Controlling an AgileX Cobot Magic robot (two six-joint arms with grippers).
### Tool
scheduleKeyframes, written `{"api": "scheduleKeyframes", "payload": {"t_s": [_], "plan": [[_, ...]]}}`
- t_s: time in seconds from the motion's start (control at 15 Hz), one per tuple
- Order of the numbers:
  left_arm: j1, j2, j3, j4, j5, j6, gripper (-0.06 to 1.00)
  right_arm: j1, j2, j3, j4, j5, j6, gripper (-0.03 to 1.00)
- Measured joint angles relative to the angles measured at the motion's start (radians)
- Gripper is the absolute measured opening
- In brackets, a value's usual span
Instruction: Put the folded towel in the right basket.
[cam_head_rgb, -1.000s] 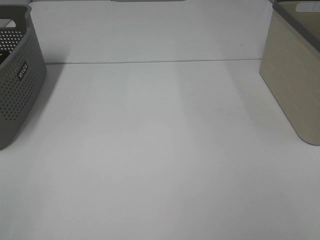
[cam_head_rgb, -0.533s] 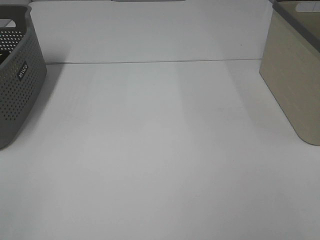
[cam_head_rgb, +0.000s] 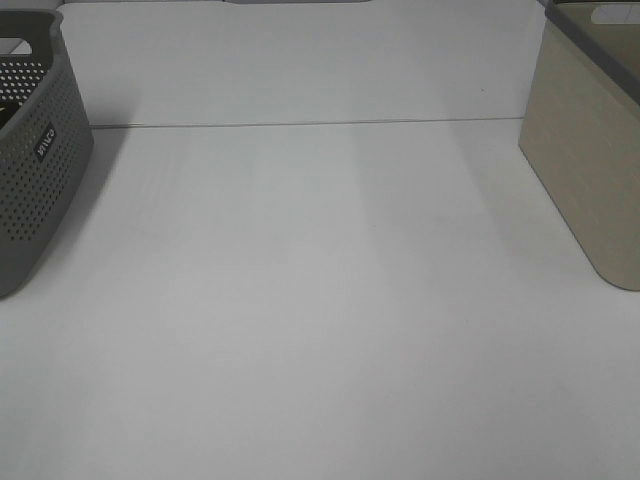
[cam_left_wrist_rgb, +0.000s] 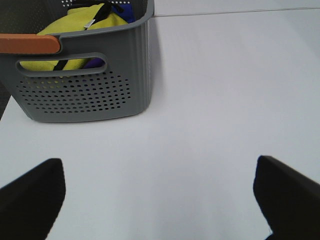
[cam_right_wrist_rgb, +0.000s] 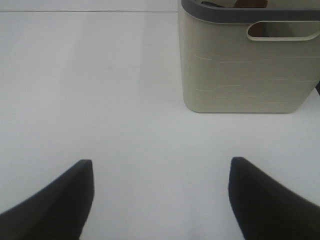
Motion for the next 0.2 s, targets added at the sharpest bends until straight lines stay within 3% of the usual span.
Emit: {"api": "scheduleKeyframes", "payload": {"t_s": [0.2], "plan": [[0.000, 0.000, 0.000, 0.000, 0.000, 0.000, 0.97, 0.000, 0.000, 0.000, 0.000, 0.000, 0.000, 0.71]]}}
